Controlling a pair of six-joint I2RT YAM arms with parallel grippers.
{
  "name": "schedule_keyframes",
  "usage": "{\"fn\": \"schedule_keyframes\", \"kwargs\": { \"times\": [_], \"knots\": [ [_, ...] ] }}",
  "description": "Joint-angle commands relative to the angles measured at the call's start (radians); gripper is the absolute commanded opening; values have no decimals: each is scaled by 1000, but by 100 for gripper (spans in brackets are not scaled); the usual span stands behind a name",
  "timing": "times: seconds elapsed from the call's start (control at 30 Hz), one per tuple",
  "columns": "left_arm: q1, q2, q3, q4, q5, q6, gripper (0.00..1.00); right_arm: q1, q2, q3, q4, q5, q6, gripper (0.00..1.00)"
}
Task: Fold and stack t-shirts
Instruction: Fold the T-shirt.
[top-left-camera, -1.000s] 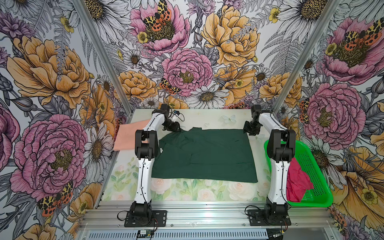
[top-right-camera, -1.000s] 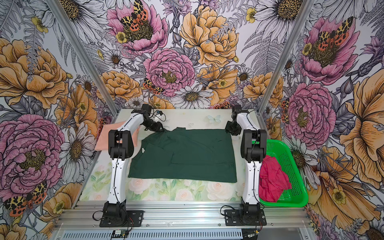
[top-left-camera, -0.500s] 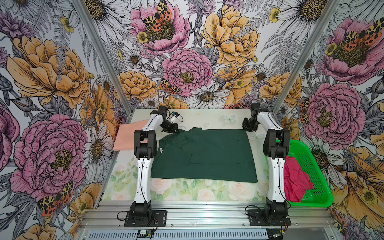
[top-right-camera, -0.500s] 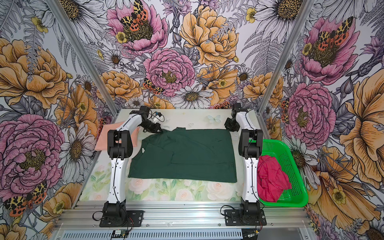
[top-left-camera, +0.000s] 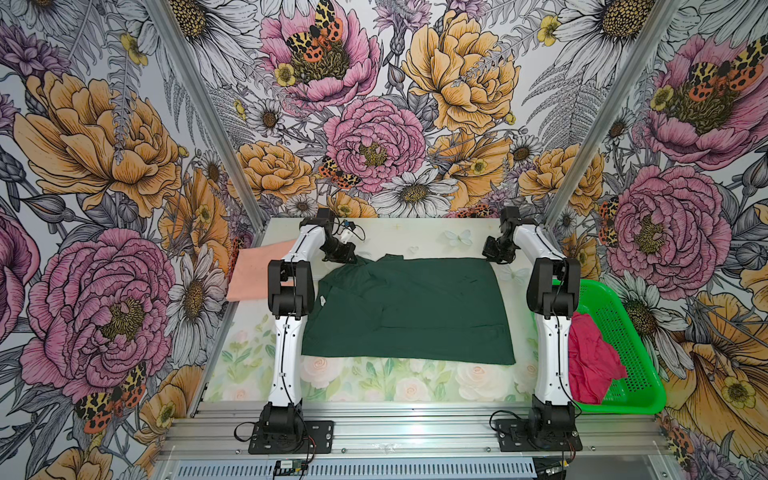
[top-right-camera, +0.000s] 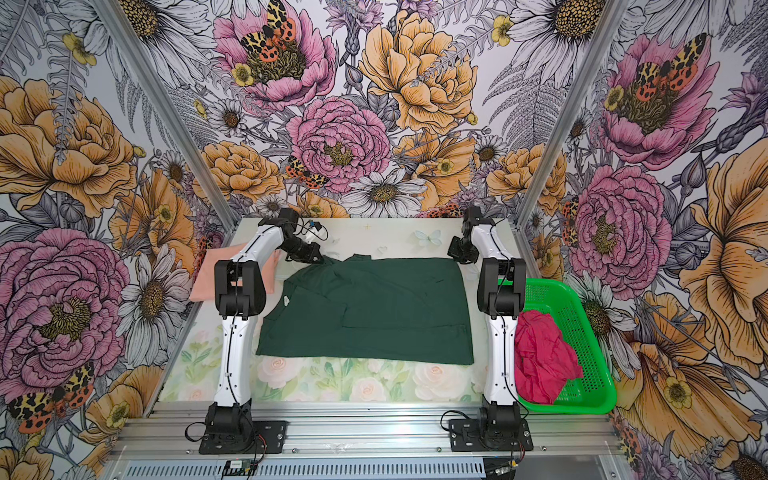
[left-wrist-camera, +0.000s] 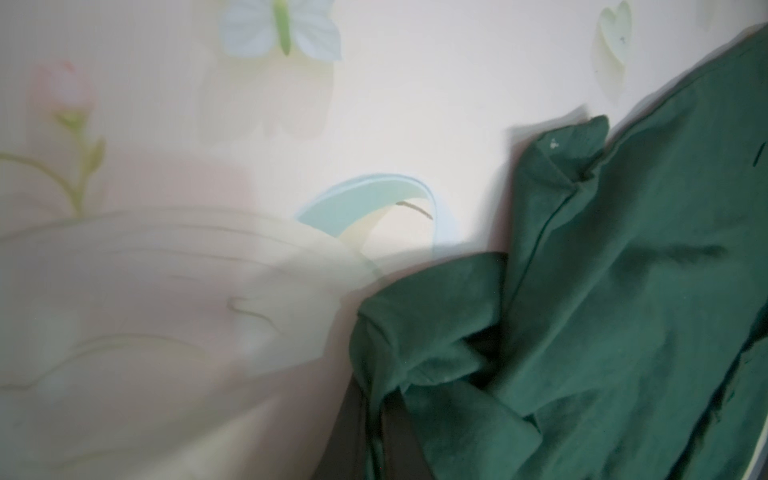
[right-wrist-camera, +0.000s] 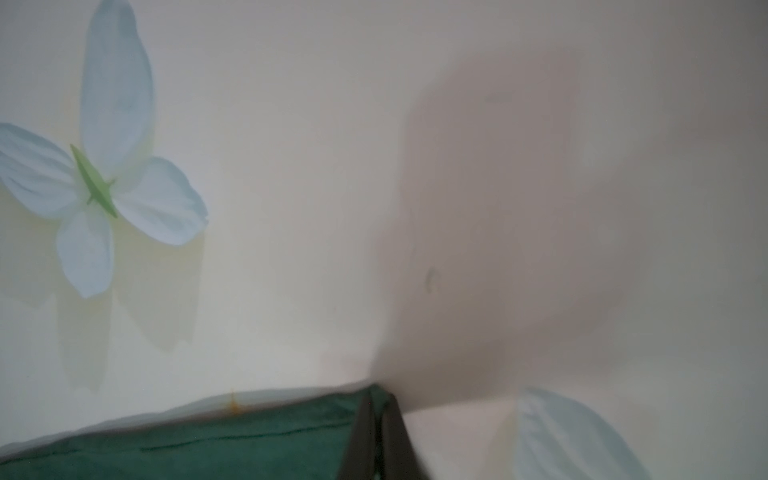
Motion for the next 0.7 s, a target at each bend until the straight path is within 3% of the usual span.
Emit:
{"fn": "schedule_keyframes", "kwargs": {
  "times": [0.0,0.67],
  "knots": [
    [6,-78,49,35,-92,-43,0,8,-97,-68,73,64,-31,0],
    [12,-300,-184,34,-108,-39,0,25,-476,-470,194,145,-78,0]
  ]
}}
